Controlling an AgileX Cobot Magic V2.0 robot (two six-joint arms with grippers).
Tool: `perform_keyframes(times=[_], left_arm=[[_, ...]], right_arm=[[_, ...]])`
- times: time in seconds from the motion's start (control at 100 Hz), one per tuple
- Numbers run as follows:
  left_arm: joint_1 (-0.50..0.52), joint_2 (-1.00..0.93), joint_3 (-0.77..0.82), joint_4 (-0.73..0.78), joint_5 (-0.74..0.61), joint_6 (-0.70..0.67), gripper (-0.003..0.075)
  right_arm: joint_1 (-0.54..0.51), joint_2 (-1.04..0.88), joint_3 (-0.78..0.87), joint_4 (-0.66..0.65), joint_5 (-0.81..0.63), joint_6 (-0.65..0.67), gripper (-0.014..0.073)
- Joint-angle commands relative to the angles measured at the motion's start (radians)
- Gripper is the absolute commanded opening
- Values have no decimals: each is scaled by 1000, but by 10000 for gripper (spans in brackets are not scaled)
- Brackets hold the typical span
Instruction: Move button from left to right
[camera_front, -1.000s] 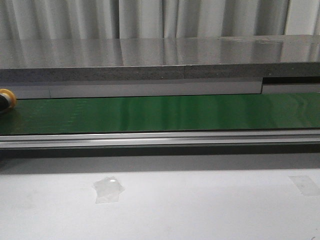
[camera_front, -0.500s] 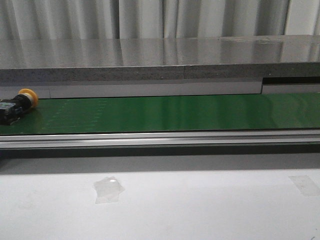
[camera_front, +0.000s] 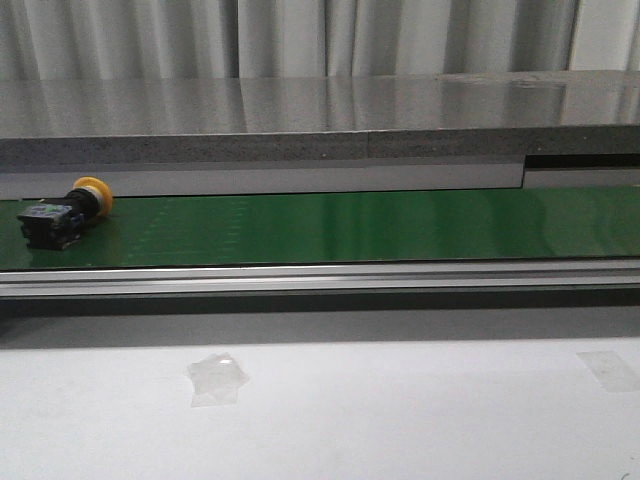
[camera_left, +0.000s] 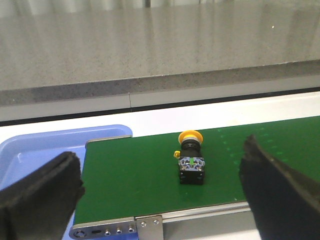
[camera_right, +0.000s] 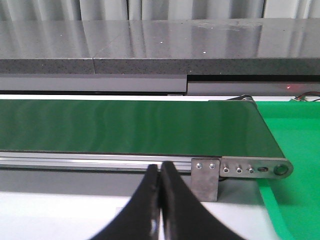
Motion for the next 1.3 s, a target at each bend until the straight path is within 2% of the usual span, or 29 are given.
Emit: perform_keyframes(times=[0.0, 0.23, 0.52, 0.66, 0.92, 1.02, 1.29], left_arm=[[-19, -58, 2, -16, -95, -1, 621], [-21, -183, 54, -21, -89, -1, 621], [-21, -193, 61, -21, -85, -1, 601], [-21, -193, 61, -21, -85, -1, 477], [-21, -193, 61, -21, -84, -1, 97], [-21, -193, 61, -21, -82, -1, -22], [-21, -193, 61, -21, -77, -1, -20]], right_arm=[[-2, -19, -15, -9, -91, -1, -68], [-2, -19, -15, -9, -91, -1, -68], [-2, -19, -15, -9, -91, -1, -68], [-2, -19, -15, -9, -91, -1, -68], [-2, -19, -15, -9, -91, -1, -68], [-2, -19, -15, -9, -91, -1, -68], [-2, -19, -15, -9, -117, -1, -68]])
